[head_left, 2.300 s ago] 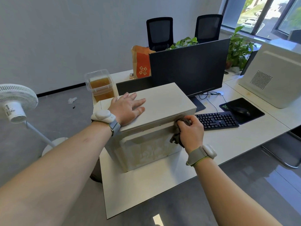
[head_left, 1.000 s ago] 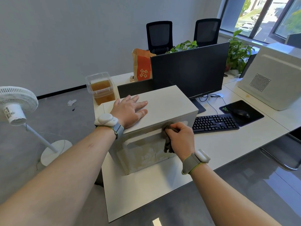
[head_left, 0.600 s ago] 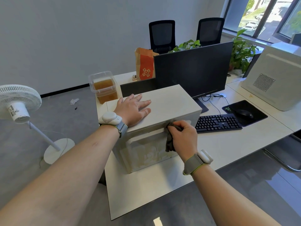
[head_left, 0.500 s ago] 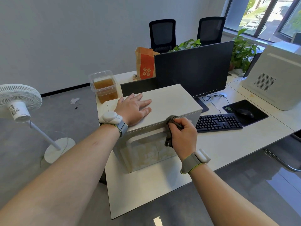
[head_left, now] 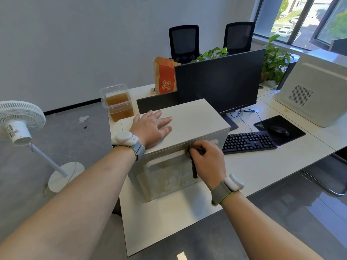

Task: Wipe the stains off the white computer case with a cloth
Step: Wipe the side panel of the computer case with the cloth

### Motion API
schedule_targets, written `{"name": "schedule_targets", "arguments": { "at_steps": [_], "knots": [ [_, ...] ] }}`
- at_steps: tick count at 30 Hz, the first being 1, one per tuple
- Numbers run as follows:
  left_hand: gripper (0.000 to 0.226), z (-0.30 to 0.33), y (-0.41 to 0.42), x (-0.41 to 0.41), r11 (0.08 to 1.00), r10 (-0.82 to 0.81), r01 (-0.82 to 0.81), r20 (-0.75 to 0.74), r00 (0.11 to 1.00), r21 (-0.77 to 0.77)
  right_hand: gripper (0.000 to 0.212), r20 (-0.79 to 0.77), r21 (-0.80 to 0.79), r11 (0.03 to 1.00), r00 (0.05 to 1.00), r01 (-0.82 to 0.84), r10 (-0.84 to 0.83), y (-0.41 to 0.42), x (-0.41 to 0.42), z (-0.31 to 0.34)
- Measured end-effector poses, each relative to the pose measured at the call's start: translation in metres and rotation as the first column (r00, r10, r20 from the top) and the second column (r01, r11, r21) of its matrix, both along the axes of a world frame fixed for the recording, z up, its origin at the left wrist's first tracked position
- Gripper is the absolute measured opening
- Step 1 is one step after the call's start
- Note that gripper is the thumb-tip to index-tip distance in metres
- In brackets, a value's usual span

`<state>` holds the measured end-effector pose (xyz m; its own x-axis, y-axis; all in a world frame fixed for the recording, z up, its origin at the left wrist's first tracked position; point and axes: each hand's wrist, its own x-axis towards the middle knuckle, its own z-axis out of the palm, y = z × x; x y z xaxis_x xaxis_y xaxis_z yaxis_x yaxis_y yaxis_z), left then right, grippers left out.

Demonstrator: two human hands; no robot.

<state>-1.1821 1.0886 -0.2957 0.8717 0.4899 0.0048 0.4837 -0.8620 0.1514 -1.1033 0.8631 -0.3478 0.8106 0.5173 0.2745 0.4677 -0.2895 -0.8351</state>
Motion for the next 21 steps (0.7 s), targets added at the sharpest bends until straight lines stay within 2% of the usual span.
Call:
{"name": "schedule_targets", "arguments": {
  "at_steps": [2, 4, 7, 12, 16, 21],
  "knots": [
    [0.056, 0.000, 0.000, 0.000, 1.000, 0.003, -0.003, 0.001, 1.000, 0.004, 0.007, 0.113, 0.107, 0.994, 0.993, 0.018, -0.030, -0.001, -0.004, 0.007],
    [0.056, 0.000, 0.000, 0.000, 1.000, 0.006, -0.006, -0.001, 1.000, 0.005, 0.003, 0.165, 0.062, 0.996, 0.985, -0.059, 0.048, 0.003, -0.010, 0.004],
    [0.056, 0.000, 0.000, 0.000, 1.000, 0.005, -0.005, -0.002, 1.000, 0.010, 0.004, 0.155, -0.104, 0.992, 0.984, -0.071, 0.086, 0.008, -0.013, -0.004],
    [0.056, 0.000, 0.001, 0.000, 1.000, 0.012, -0.012, 0.003, 1.000, 0.011, 0.007, 0.217, 0.035, 0.996, 0.973, -0.084, 0.074, 0.009, -0.020, 0.004],
    [0.057, -0.001, 0.000, 0.000, 1.000, 0.012, -0.012, -0.004, 1.000, 0.015, 0.007, 0.146, -0.118, 0.988, 0.982, -0.101, 0.118, 0.013, -0.022, -0.002],
    [0.057, -0.002, 0.001, 0.001, 1.000, 0.018, -0.018, 0.000, 1.000, 0.012, 0.007, 0.210, 0.022, 0.985, 0.965, -0.169, 0.160, 0.019, -0.033, 0.007]
  ]
}}
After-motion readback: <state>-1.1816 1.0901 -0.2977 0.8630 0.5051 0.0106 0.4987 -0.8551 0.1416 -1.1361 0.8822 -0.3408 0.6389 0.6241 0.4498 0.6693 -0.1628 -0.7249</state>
